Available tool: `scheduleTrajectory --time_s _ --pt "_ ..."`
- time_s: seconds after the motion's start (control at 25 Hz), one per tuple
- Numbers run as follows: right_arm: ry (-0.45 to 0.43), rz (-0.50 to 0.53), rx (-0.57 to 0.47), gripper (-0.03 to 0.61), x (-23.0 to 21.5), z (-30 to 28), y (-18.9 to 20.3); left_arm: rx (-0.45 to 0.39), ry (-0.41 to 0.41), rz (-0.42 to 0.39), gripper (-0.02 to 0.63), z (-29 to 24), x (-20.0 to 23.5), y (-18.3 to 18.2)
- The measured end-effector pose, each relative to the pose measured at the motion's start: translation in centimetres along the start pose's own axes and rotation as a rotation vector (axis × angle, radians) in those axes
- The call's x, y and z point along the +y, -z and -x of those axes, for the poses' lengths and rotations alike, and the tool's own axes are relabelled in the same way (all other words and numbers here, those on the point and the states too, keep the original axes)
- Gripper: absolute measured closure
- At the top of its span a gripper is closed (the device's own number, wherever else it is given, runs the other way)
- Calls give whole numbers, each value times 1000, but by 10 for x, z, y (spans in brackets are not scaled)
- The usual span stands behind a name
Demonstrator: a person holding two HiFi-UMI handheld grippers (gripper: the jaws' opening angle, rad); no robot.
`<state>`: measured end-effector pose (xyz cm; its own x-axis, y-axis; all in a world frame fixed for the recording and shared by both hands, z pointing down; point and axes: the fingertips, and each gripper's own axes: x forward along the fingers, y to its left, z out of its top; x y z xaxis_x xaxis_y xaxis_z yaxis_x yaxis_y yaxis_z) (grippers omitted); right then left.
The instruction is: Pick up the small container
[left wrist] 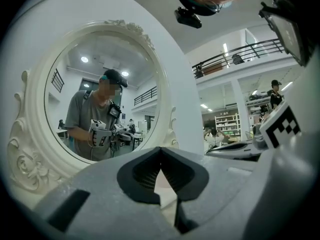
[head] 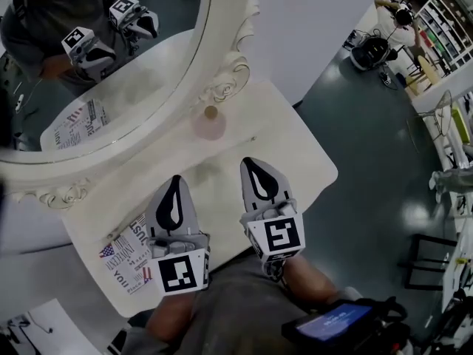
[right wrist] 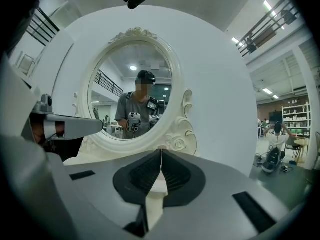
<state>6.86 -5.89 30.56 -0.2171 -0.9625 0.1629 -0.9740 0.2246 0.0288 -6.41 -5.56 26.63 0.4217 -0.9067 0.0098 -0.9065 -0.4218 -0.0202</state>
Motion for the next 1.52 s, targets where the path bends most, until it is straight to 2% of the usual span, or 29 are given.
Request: scheduleTrajectory --time_s 0.12,0.52,0.84,0.88,0.92,0.96,1.28,1.52 --pt "-28 6 7 565 1 -14 2 -5 -4 0 600 -8 1 0" --pt "-94 26 49 563 -1 -68 15 51 -10 15 600 -42 11 22" --pt "-155 32 49 559 -1 -105 29 117 -36 51 600 -68 21 52" --pt "-171 31 48 497 0 -110 30 123 -40 57 600 -70 22 55" --pt "-185 28 50 388 1 -114 31 130 -44 63 600 -72 22 58" --pt "-197 24 51 363 1 -118 33 137 -49 69 600 -74 23 61" --pt "-226 23 93 348 -5 -143 50 197 -105 88 600 -82 34 86" --pt "-267 23 85 345 -1 -152 50 213 -153 100 600 -86 44 95"
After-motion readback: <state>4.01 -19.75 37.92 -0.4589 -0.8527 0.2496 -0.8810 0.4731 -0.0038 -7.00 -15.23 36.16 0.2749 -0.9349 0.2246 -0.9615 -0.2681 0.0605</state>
